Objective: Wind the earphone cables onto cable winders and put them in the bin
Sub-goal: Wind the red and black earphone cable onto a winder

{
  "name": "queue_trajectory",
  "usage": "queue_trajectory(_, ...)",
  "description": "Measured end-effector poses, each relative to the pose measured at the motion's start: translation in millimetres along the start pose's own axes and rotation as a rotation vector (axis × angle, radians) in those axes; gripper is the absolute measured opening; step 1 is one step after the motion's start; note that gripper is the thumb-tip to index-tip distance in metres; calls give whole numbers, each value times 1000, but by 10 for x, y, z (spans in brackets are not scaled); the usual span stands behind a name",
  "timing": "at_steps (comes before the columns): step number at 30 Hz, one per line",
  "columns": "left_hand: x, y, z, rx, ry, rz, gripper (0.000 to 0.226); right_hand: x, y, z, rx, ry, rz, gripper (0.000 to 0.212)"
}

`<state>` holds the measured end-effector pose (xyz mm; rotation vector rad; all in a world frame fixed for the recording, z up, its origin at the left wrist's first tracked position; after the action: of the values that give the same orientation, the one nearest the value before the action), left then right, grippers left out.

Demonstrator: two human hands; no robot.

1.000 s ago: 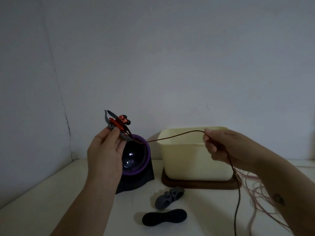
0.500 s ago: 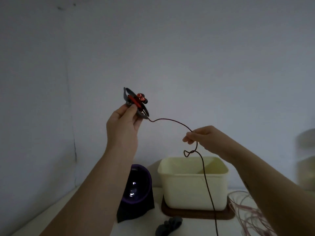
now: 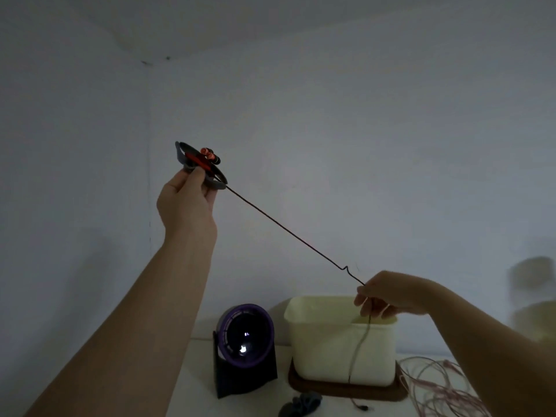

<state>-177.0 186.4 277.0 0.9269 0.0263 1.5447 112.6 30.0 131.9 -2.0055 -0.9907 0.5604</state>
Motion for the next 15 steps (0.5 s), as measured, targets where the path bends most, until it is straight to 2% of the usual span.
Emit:
queue_trajectory(2, 6, 43, 30, 16, -6, 20, 13, -5, 176, 48, 131, -35, 58, 34)
queue_trajectory(4, -4, 46, 50, 23, -5, 25, 13, 7, 325, 63, 66, -38, 135, 34)
queue_trajectory(8, -46, -42, 41, 18, 16, 6, 13, -38, 479, 46, -439, -55, 308, 28)
queue_trajectory(10, -76, -90, 40, 12, 24, -1, 13, -88, 371, 40, -709, -81, 282, 28)
queue_trajectory(12, -100, -137, 77, 31, -4, -11, 14, -134, 164, 78, -836, -127, 200, 43)
queue_trajectory(13, -114, -167, 114, 41, -33, -22, 15, -162, 31, 102, -739, -132, 141, 50)
queue_trajectory(15, -148, -237, 183, 62, -94, -54, 15, -236, -343, 148, -283, -115, -49, 51)
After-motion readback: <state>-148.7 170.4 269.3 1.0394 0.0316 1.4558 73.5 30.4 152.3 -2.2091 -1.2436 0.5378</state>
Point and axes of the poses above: each hand's wrist, its own x-axis towards the middle knuckle, its own z-axis out of the palm, y = z × x, the point moved 7 cm from there along x, towards the middle knuckle, and after that the axes turned 6 degrees about x, right-handed, at the moved point
